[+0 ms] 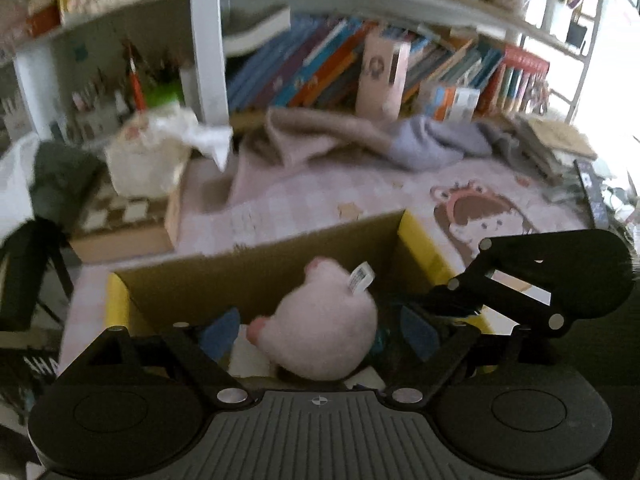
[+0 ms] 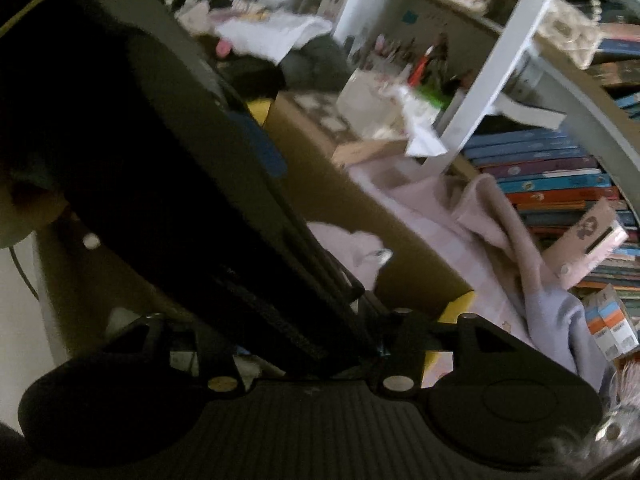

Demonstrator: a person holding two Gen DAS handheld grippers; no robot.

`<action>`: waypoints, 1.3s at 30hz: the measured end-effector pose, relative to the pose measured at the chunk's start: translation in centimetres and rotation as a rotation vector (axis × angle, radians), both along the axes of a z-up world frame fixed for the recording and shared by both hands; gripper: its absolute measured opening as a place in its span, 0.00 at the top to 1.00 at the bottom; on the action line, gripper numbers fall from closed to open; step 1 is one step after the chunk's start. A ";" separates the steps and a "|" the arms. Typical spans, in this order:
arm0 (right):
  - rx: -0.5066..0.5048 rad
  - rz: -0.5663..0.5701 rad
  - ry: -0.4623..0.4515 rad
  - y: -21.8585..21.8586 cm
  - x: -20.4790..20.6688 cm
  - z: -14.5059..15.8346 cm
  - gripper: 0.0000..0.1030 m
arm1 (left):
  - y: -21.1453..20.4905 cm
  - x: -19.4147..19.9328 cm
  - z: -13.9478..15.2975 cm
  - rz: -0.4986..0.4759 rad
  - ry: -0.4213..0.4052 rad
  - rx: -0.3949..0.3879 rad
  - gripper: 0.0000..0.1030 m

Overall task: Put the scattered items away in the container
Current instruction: 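Lower the plush pig and charger into the yellow box and open both grippers, then withdraw both open grippers up and away from the yellow box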

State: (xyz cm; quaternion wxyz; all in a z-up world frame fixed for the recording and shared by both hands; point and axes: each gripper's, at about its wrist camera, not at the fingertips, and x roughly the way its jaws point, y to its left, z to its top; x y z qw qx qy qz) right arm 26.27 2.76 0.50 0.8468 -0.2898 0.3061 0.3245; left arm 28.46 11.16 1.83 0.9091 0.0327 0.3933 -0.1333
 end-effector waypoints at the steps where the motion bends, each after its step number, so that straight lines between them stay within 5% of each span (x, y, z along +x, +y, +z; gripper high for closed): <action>1: 0.016 -0.009 -0.012 -0.3 -0.5 0.5 0.51 | 0.1 -0.6 0.6 0.006 -0.021 -0.005 0.11; 13: 0.161 -0.106 -0.149 -2.5 -6.9 5.1 0.45 | 0.6 -9.1 5.5 0.066 -0.197 -0.061 0.08; 20: 0.223 -0.167 -0.224 -3.9 -11.7 6.4 0.27 | 0.7 -15.3 6.9 0.138 -0.292 -0.066 0.06; 39: 0.274 -0.268 -0.303 -8.2 -23.5 6.3 0.14 | 0.0 -27.4 4.9 0.308 -0.400 -0.037 0.03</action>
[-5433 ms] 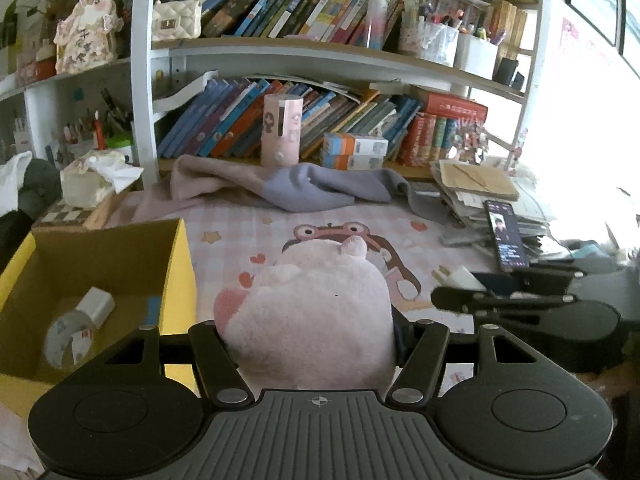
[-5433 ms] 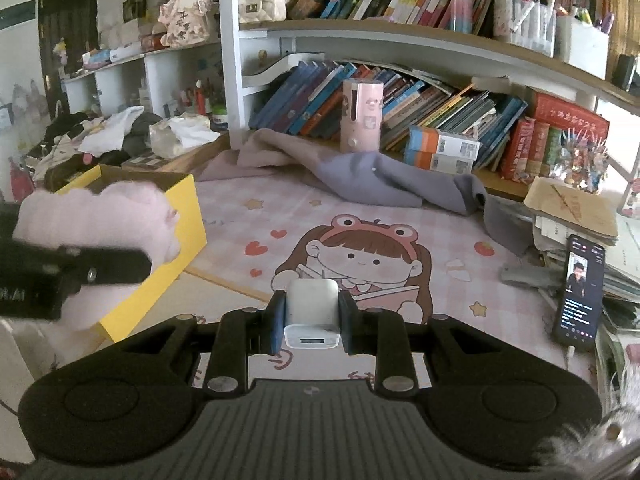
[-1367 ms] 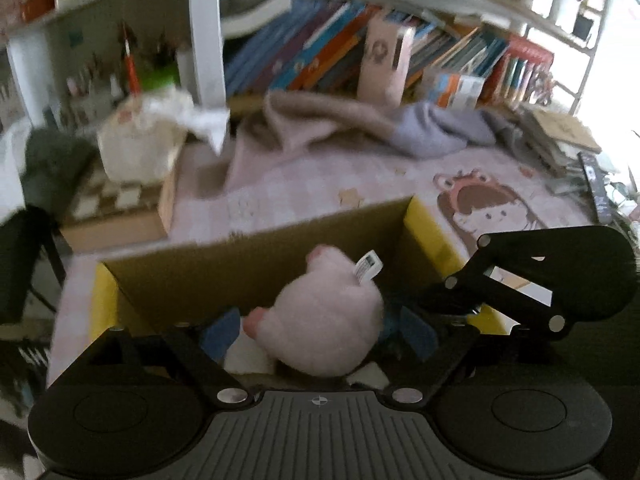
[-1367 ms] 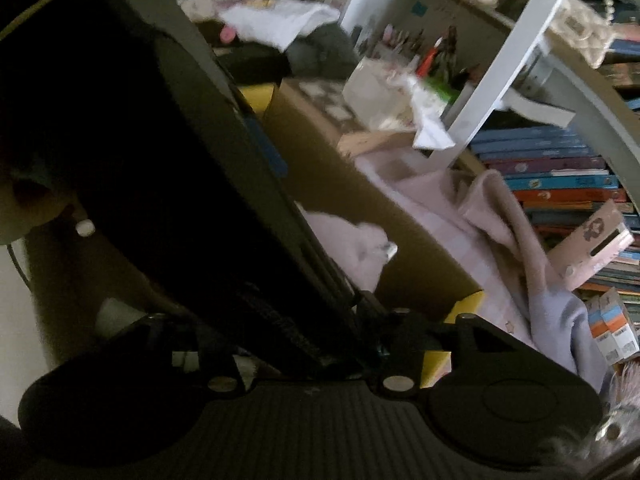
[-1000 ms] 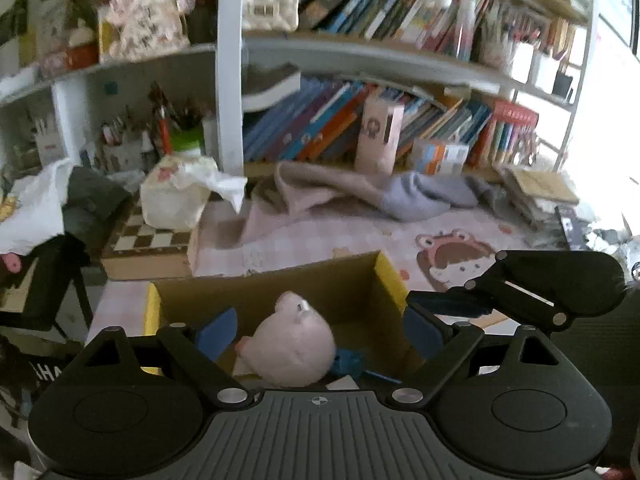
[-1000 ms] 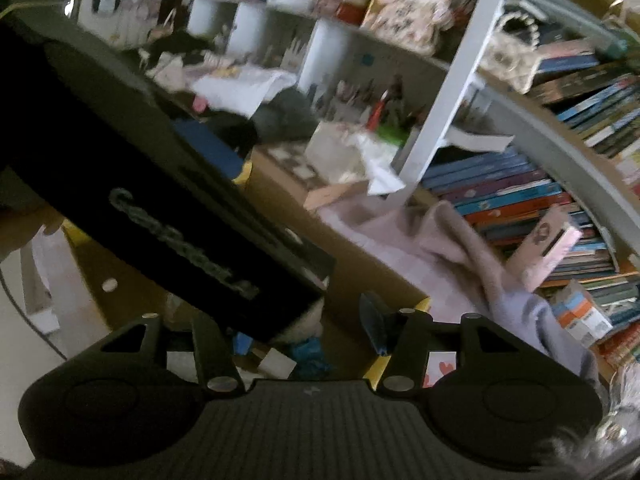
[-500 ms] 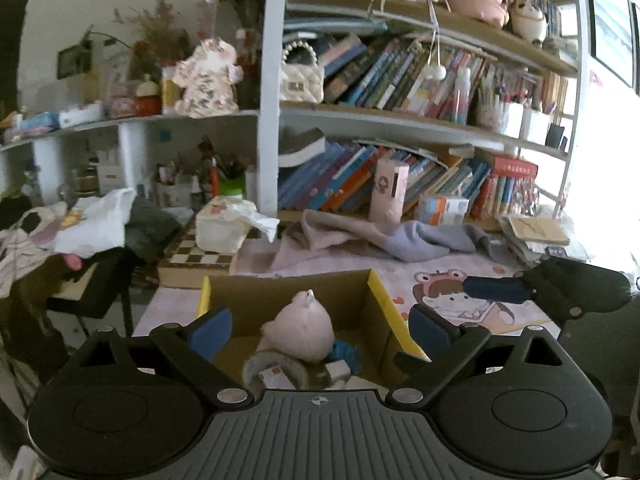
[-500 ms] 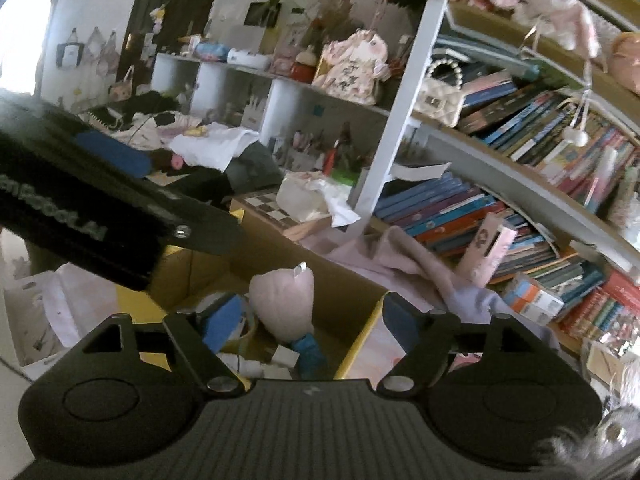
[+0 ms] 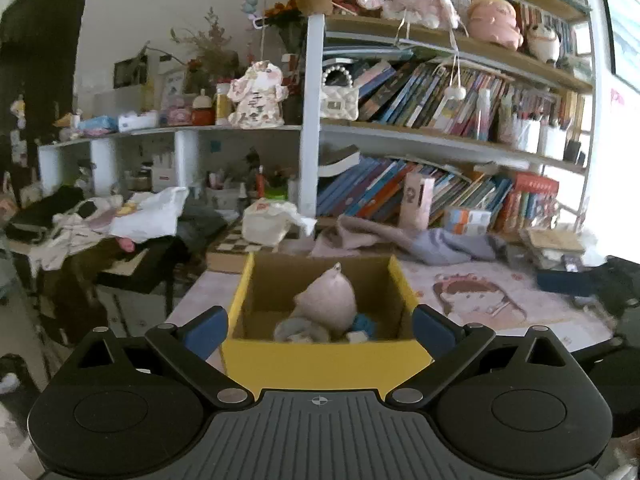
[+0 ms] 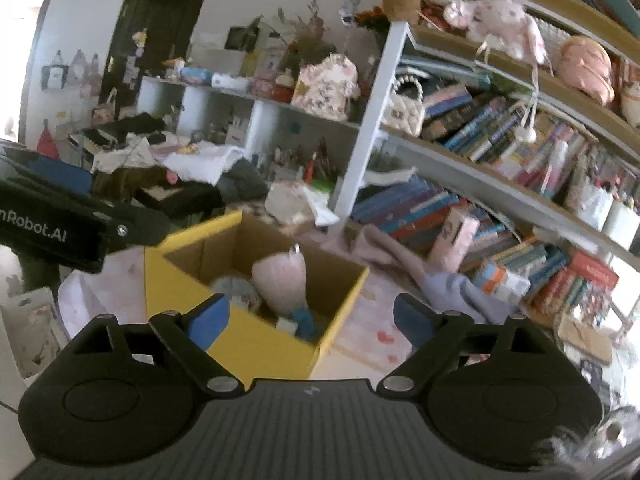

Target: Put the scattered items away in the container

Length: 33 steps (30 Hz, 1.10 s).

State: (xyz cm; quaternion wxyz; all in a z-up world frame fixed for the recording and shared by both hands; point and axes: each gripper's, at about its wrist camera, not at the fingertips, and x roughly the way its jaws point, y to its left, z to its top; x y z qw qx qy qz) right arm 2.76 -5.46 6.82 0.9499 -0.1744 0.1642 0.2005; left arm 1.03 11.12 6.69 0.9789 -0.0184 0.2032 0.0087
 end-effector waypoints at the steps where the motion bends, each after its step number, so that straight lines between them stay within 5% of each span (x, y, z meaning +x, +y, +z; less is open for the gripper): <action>1: -0.006 -0.013 0.008 -0.3 -0.4 -0.3 0.14 | -0.2 -0.2 -0.4 0.004 0.012 0.011 0.03; 19: 0.084 -0.295 0.144 -6.8 -4.8 -3.5 0.09 | -3.5 -3.5 -4.3 -0.012 0.128 -0.020 0.02; 33: 0.106 -0.343 0.243 -9.6 -5.8 -5.6 0.03 | -7.2 -3.5 -6.5 -0.055 0.261 0.014 0.00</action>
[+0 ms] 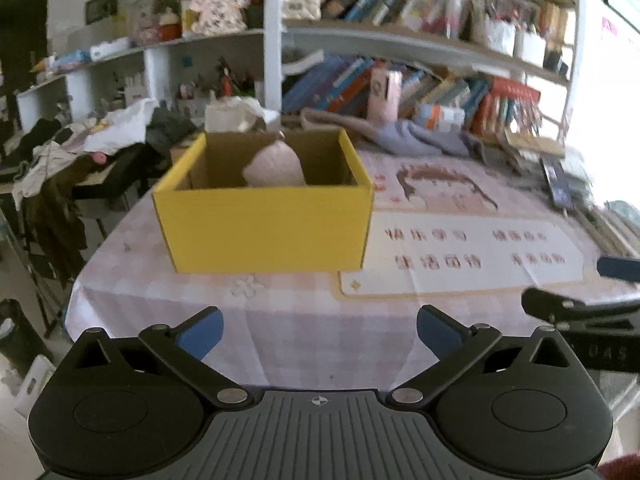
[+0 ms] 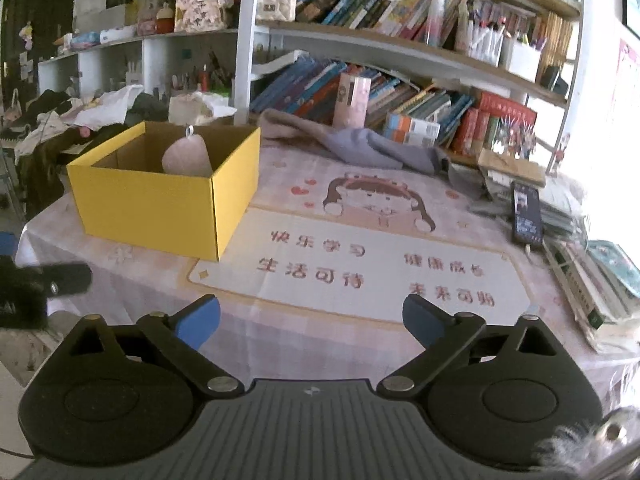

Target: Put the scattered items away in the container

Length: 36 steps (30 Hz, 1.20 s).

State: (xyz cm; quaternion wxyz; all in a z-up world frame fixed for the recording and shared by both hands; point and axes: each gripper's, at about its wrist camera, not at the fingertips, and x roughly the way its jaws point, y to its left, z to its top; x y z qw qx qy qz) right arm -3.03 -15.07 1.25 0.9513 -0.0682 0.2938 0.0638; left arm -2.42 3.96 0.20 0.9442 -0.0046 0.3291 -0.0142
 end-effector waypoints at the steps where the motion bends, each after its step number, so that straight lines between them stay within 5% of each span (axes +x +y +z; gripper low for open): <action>1: 0.004 0.000 0.006 -0.1 0.0 -0.1 0.03 | -0.1 0.0 -0.1 0.001 0.007 0.007 0.00; 36: 0.000 -0.025 0.063 -0.5 1.4 -0.1 0.02 | 0.0 2.2 -1.1 -0.011 0.109 0.001 0.00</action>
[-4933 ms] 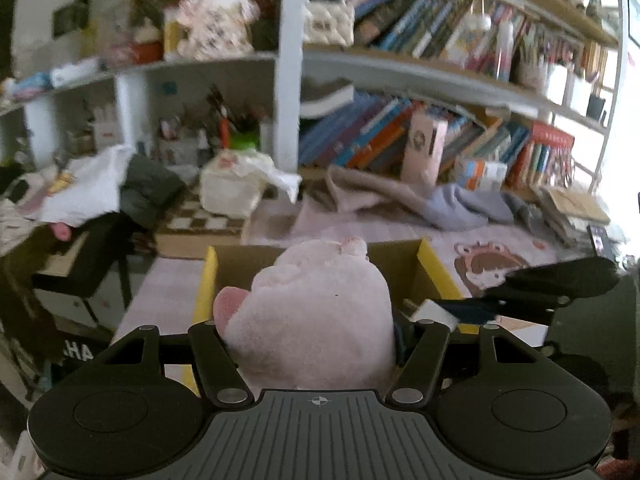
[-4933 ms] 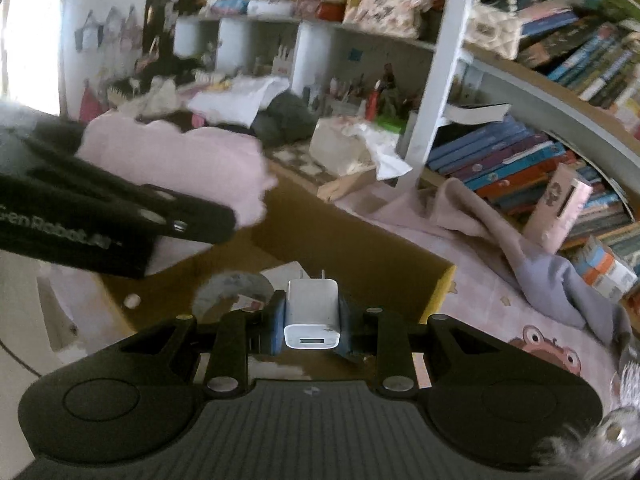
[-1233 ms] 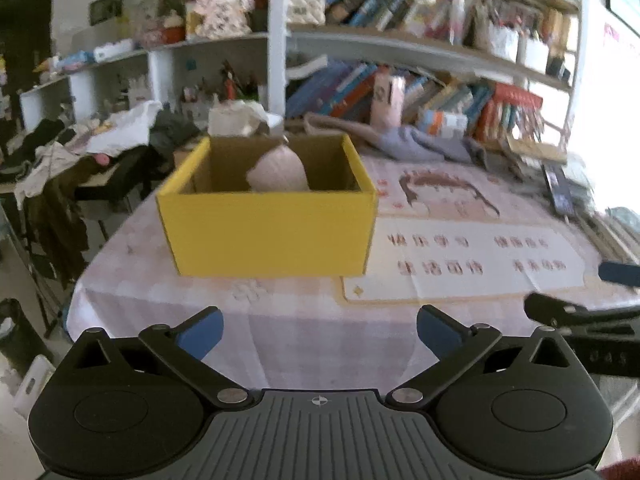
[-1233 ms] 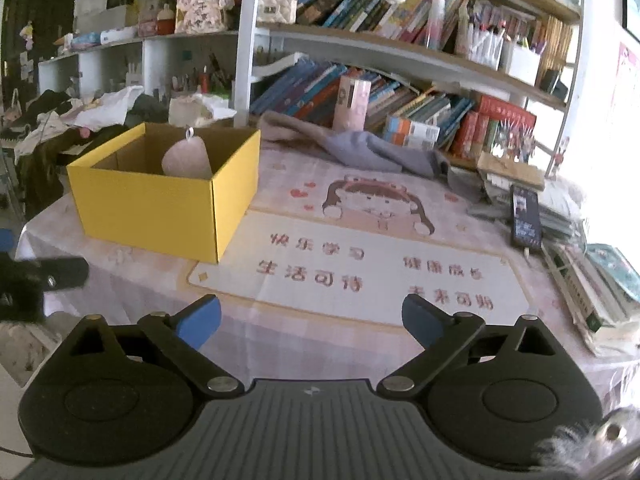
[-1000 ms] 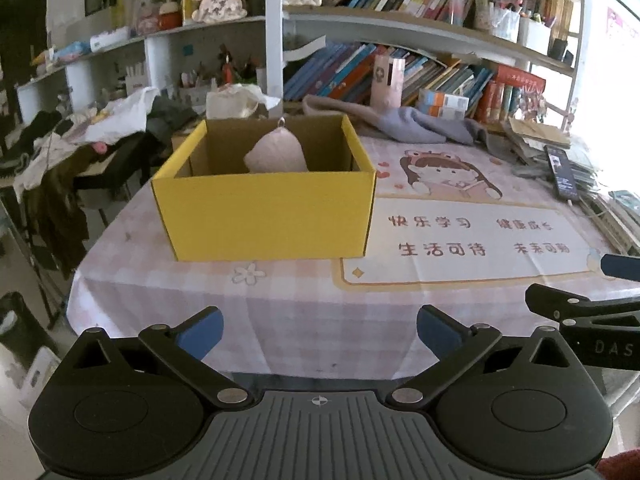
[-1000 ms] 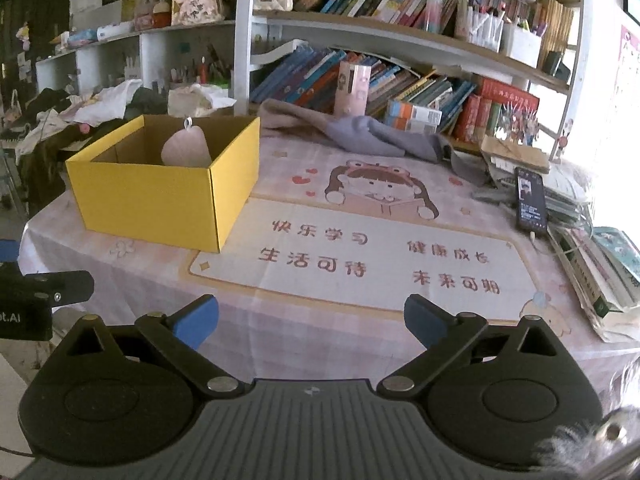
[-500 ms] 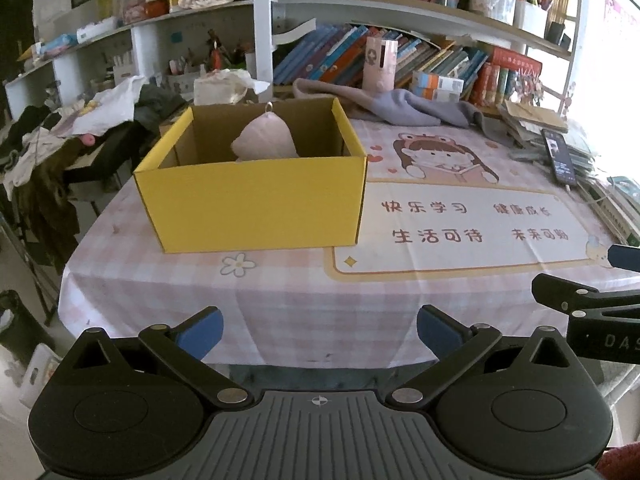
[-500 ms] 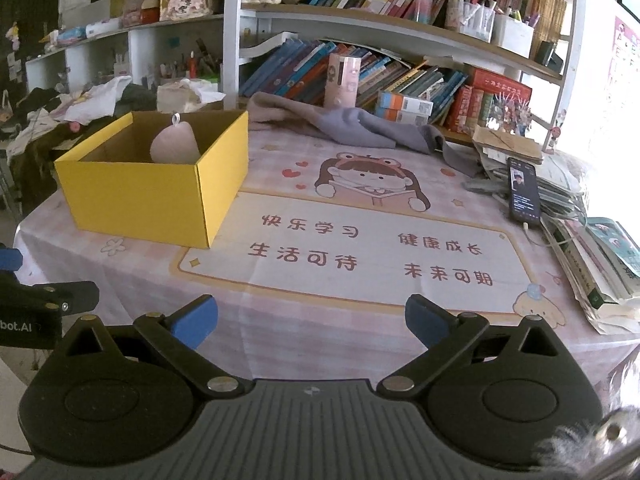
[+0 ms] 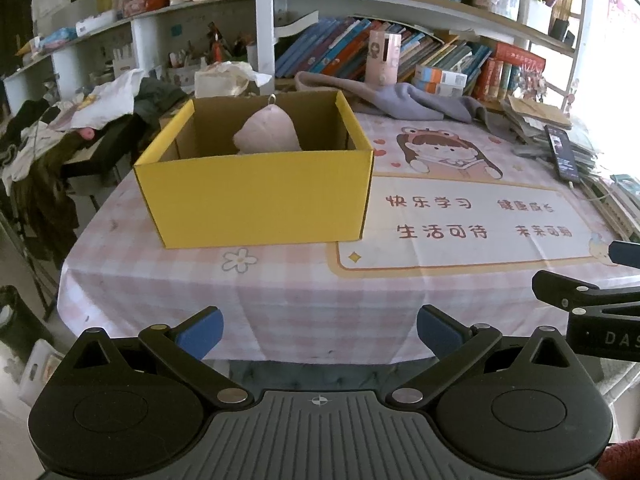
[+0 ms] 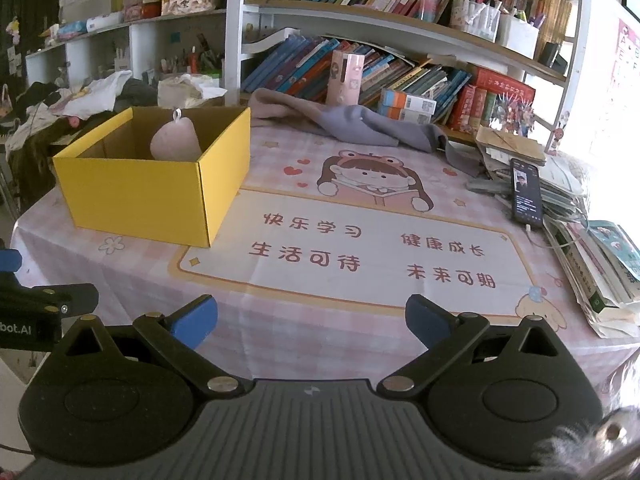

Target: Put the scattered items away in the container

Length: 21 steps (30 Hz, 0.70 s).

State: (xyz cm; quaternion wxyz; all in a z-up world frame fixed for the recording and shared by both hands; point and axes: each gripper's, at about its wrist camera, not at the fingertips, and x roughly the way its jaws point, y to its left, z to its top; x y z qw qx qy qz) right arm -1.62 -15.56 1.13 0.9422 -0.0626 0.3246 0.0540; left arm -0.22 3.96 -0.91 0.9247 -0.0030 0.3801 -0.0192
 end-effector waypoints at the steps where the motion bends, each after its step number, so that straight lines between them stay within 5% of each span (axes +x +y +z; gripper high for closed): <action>1: -0.001 0.000 0.001 0.1 0.0 0.0 0.02 | 0.0 0.0 0.0 -0.001 0.000 0.000 0.00; 21: -0.001 -0.016 -0.003 -0.4 -0.1 -0.3 0.02 | -0.5 -0.4 -0.1 -0.012 0.002 -0.006 0.00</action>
